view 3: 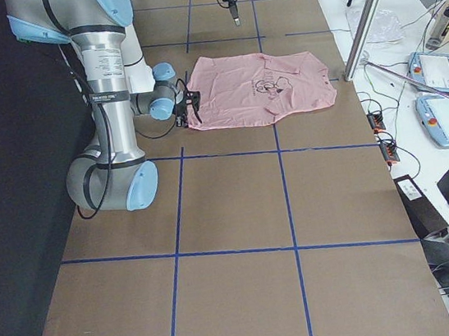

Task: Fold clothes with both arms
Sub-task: 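Move both grippers to the hem corners nearest the robot, then grasp the two hem corners with both grippers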

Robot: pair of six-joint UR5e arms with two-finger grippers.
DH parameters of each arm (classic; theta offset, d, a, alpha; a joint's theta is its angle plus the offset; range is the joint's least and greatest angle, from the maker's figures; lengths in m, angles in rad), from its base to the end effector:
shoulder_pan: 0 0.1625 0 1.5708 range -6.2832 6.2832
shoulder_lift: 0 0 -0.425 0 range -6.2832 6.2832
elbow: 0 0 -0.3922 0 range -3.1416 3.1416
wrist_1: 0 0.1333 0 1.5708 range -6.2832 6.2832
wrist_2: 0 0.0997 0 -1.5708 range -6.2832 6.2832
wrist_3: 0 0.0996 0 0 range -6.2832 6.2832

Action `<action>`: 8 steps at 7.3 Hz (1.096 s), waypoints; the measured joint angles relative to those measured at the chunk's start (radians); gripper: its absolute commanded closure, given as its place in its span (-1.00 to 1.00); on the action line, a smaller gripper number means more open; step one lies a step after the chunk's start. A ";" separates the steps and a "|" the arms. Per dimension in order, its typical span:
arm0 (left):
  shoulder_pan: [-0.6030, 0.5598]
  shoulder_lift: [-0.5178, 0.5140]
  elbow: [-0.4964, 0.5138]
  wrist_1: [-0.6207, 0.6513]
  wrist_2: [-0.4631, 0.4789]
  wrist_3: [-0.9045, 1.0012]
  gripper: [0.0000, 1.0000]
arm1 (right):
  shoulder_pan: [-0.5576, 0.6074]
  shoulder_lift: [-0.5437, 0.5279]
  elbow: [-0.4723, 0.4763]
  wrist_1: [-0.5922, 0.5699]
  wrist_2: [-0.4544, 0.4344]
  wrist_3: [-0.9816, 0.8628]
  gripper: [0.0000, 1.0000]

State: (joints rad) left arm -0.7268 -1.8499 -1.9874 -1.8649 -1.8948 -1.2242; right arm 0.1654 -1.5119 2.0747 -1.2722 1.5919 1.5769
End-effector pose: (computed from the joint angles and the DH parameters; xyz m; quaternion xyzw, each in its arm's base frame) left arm 0.3448 -0.4426 0.2882 0.1177 0.4754 -0.0889 0.8673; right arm -0.4688 -0.2113 0.3667 0.0237 -0.4169 0.0734 0.9057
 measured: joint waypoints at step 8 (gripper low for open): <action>0.521 0.070 -0.041 0.132 0.233 -0.672 -1.00 | 0.040 0.010 0.042 0.009 0.001 -0.001 1.00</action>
State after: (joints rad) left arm -0.2053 -1.7799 -2.0286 -1.7333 -1.6616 -1.8964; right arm 0.2050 -1.5020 2.1165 -1.2627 1.5930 1.5763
